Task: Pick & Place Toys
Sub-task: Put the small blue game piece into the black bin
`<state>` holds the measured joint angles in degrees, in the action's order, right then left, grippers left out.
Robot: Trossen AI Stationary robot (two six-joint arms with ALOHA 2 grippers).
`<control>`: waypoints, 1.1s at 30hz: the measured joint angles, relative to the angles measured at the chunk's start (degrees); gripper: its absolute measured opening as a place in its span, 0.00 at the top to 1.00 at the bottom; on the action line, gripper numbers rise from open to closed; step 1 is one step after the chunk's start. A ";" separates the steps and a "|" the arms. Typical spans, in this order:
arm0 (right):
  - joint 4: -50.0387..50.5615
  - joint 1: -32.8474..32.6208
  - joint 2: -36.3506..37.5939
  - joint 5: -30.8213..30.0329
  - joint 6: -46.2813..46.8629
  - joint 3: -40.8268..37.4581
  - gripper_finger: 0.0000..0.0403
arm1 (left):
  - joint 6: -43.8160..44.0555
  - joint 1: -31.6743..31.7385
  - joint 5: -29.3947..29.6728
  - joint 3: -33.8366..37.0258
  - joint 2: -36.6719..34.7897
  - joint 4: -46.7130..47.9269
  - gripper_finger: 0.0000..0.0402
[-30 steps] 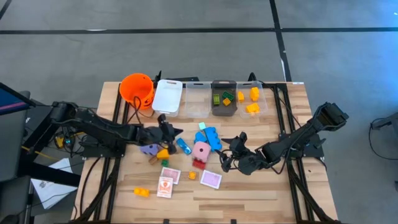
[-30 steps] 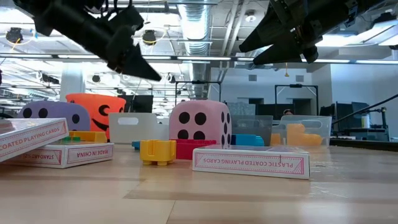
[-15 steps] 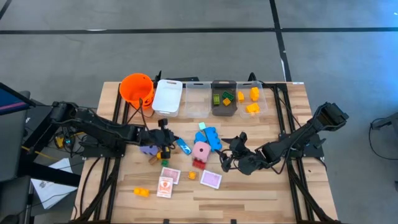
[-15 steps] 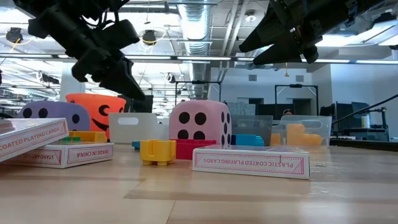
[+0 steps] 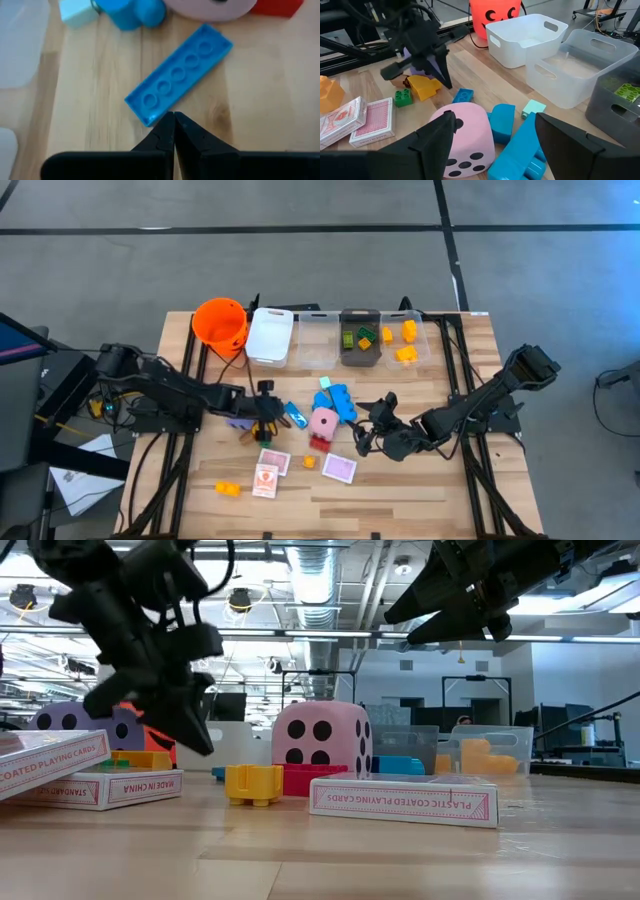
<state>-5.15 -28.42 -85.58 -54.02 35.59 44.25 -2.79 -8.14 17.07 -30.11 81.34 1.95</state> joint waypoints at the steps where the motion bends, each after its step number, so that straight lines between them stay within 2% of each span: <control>1: -0.02 0.00 0.00 -0.02 0.00 0.00 0.33 | 0.00 0.35 0.18 0.00 0.55 -0.04 1.00; 10: 0.02 0.00 0.00 -0.02 0.00 0.00 0.33 | -0.02 3.42 0.70 0.00 1.66 -3.79 1.00; 17: 0.11 0.00 0.00 -0.02 -0.02 0.00 0.33 | -0.27 3.69 -1.49 0.00 1.66 -3.78 1.00; 20: 0.13 0.00 0.00 0.00 -0.02 0.00 0.33 | -3.85 3.69 -1.71 0.00 1.66 -3.77 1.00; 22: 0.18 0.00 0.00 0.00 -0.02 0.00 0.33 | -9.56 3.71 -5.02 0.00 1.66 -3.77 0.98; 25: 0.32 0.00 0.00 0.02 -0.02 0.00 0.33 | -14.36 3.69 -9.60 0.00 1.66 -5.36 0.92; 33: 0.44 0.47 0.00 0.02 -0.02 0.00 0.33 | -14.69 3.71 -9.93 -0.02 1.64 -9.80 0.58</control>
<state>-4.70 -27.95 -85.58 -54.00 35.57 44.25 -17.48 -4.43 7.14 -30.13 82.98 -7.85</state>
